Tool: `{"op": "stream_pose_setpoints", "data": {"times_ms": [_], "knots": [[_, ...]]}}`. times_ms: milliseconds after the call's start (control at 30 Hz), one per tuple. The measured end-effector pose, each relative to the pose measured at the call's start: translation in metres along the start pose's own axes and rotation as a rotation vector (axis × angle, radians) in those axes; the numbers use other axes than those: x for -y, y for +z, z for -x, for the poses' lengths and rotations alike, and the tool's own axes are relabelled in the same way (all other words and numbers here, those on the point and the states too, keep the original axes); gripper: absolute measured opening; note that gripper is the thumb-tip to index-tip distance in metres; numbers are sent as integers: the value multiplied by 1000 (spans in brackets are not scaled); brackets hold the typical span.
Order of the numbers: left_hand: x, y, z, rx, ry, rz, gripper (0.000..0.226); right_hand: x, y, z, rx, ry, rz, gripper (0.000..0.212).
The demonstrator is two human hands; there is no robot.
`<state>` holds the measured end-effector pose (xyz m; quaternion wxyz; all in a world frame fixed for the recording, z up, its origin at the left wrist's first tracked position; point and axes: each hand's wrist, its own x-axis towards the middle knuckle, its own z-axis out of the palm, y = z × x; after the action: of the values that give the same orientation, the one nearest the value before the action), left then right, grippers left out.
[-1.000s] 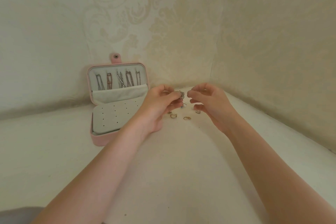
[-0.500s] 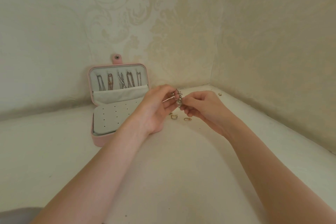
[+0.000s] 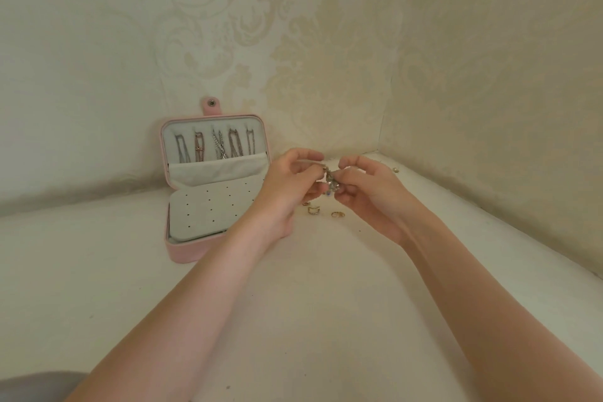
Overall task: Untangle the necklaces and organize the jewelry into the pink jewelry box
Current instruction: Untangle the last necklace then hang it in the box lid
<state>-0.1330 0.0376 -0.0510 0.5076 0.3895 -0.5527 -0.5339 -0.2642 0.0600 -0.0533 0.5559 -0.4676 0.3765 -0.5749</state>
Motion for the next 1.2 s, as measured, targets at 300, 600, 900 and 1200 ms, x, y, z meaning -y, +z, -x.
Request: {"op": "stream_pose_setpoints", "data": {"times_ms": [300,600,900,1200], "knots": [[-10,-11,-5,170,-184,509,7,9,-18,-2,-65,-29,-281,11],[6,-3,-2,207,-48,62,11,9,-12,4,11,9,-161,14],[1,-4,-4,105,-42,164,19,6,-10,2,30,46,-186,24],[-8,-3,0,275,-217,386,14,5,-13,1,-34,69,-210,17]]}}
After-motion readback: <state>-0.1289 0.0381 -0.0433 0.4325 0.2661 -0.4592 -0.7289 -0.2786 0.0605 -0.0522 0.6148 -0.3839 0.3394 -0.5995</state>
